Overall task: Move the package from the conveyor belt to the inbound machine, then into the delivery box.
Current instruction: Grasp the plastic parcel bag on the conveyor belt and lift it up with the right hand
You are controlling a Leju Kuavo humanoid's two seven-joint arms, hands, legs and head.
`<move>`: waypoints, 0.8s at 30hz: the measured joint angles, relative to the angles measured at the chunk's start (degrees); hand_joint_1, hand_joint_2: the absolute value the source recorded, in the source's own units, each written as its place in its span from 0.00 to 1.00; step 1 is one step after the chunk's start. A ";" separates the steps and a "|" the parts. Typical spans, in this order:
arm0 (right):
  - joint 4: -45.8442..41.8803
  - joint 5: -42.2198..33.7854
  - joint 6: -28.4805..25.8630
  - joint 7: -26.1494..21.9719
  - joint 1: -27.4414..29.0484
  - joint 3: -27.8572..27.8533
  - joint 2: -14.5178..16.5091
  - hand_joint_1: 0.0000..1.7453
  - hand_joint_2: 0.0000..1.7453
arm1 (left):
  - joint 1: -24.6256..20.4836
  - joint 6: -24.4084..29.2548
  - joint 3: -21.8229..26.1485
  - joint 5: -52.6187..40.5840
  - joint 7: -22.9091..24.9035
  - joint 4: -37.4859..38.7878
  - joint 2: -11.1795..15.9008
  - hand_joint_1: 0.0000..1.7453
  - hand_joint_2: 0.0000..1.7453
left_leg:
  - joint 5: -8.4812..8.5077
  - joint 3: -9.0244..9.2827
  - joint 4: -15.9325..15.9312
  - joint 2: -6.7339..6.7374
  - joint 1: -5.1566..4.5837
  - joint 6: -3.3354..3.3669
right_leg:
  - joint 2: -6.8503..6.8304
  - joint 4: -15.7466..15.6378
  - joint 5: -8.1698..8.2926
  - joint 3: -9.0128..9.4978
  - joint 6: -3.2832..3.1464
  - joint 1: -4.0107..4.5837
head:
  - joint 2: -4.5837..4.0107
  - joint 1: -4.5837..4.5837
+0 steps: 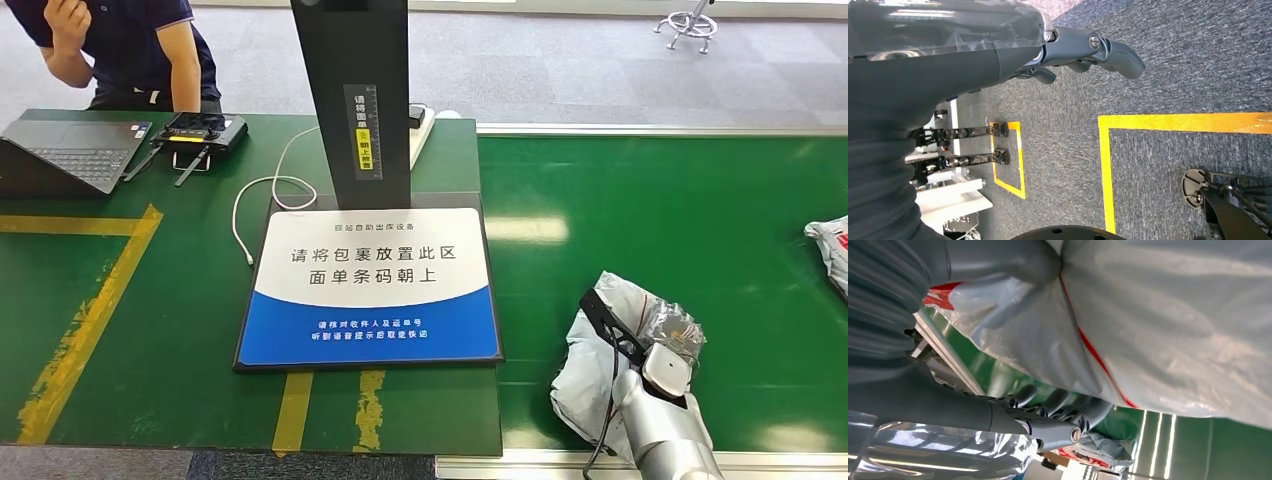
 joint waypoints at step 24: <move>-0.28 -0.68 -2.64 -3.37 1.14 -1.02 0.23 1.00 1.00 | 0.01 -0.18 -0.02 -0.28 -0.15 0.00 0.00 0.00 1.00 | 0.01 -0.19 -0.02 -0.05 0.00 0.04 | -0.04 -0.07 0.03 -0.06 0.05 0.01 | 0.00 0.00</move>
